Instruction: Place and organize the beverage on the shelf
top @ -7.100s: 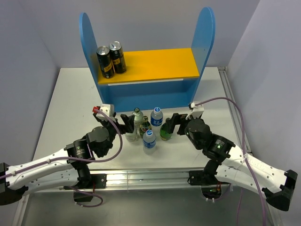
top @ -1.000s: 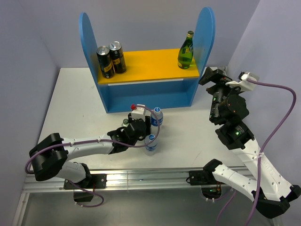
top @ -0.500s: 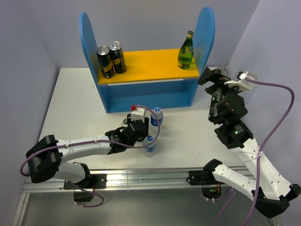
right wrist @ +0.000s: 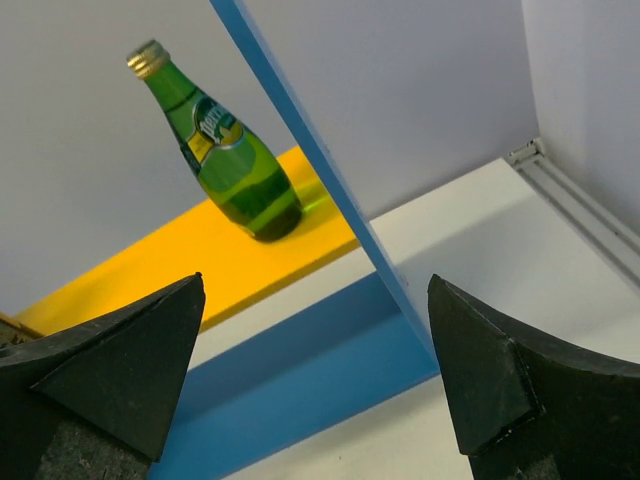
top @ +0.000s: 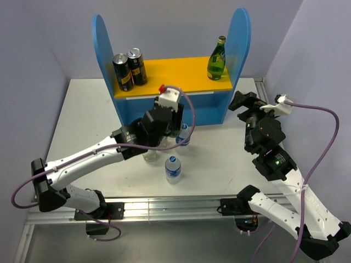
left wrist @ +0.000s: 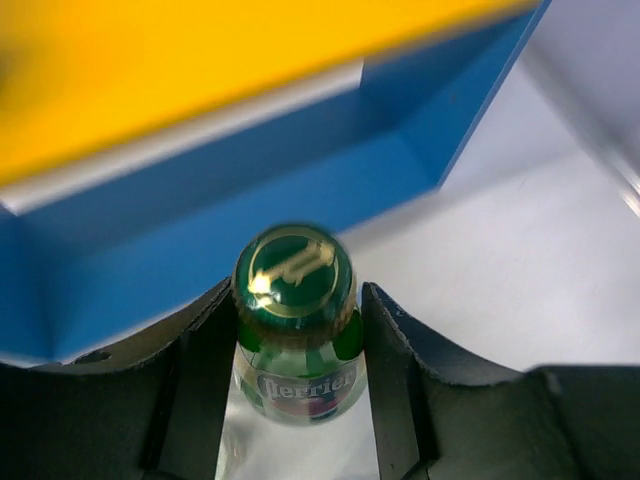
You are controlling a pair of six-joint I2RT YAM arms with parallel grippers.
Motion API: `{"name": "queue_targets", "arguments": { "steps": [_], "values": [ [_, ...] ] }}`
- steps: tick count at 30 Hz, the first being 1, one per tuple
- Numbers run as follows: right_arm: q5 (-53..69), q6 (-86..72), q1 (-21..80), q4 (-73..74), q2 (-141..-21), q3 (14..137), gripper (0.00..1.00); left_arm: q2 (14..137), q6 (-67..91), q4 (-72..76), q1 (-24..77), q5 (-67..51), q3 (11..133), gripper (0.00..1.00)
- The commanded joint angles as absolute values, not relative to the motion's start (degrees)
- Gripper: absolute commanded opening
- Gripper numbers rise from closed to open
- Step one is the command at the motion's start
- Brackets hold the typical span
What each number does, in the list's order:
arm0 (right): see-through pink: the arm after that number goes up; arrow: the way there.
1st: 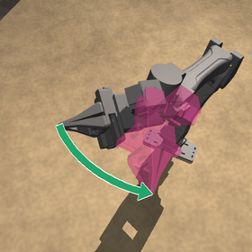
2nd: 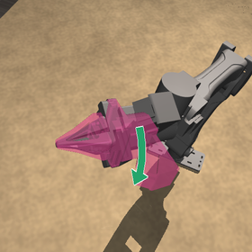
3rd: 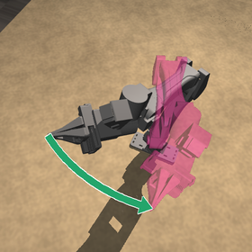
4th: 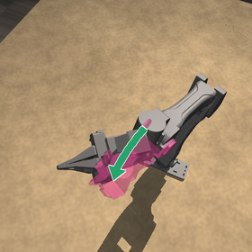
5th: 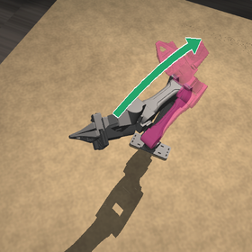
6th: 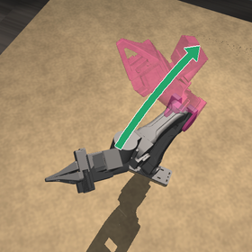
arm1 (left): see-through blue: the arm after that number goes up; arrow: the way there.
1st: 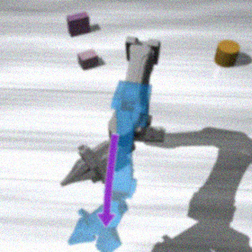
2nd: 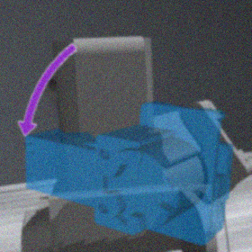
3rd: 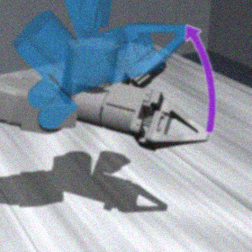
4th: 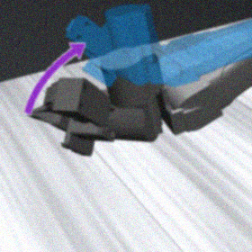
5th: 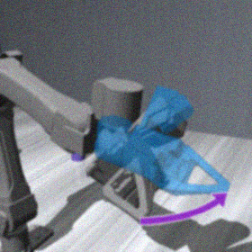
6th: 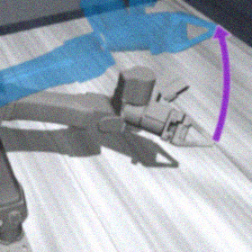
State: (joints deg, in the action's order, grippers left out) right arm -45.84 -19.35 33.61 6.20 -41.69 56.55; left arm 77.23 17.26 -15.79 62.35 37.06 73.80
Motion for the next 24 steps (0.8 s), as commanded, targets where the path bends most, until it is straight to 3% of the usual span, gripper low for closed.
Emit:
{"name": "queue_targets", "arguments": {
  "steps": [1,11,24],
  "values": [
    [-44.8,-23.2,33.9,8.6,-40.0,55.5,0.99,79.1,10.6,-11.2,60.0,36.2,86.7,0.0],
    [-45.4,-23.1,33.9,9.8,-35.2,51.0,0.98,97.3,5.5,-20.3,51.8,25.8,124.6,0.0],
    [-45.7,-23.5,34.0,10.1,-33.0,48.8,0.98,112.0,3.8,-10.4,45.4,16.3,135.6,0.0]
  ]
}}
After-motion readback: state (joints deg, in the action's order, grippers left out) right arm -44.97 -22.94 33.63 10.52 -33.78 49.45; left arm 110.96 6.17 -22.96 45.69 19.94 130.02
